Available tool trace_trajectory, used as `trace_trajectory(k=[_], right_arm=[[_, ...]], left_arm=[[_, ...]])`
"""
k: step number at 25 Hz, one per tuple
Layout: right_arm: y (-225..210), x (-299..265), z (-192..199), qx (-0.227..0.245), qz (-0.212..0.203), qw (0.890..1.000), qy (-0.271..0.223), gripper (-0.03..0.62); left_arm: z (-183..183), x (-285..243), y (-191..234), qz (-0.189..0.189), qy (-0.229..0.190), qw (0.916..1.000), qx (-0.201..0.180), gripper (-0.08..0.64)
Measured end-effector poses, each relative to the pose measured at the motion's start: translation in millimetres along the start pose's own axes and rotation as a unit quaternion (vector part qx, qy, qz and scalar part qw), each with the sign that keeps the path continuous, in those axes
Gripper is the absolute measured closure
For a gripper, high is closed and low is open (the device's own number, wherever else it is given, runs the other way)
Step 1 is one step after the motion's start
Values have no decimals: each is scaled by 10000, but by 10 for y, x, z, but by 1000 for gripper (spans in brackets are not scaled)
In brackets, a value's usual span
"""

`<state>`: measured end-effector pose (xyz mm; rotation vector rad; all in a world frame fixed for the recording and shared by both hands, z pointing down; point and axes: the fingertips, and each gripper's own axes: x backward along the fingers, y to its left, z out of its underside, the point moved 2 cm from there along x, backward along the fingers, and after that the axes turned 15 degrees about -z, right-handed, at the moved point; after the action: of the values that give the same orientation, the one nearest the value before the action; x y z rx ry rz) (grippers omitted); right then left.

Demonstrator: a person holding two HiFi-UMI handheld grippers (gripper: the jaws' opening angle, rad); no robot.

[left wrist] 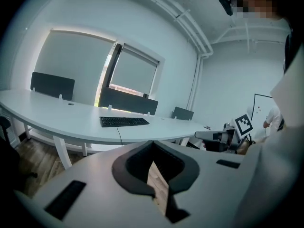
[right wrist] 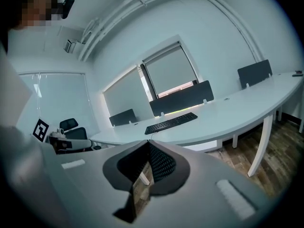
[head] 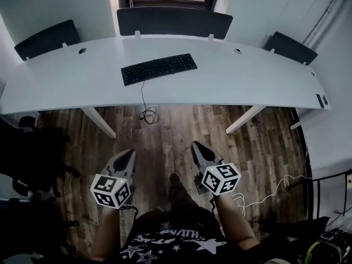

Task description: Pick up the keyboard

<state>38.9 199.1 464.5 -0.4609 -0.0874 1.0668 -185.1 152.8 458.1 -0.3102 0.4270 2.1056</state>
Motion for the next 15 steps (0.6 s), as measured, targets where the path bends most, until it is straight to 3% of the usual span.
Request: trace_trajectory(k=[15], right_arm=[[-1162,-614,-739,-22,-202,9998,34,589]], left_arm=[[-564,-1148,-173,-293,17,9996,20,551]])
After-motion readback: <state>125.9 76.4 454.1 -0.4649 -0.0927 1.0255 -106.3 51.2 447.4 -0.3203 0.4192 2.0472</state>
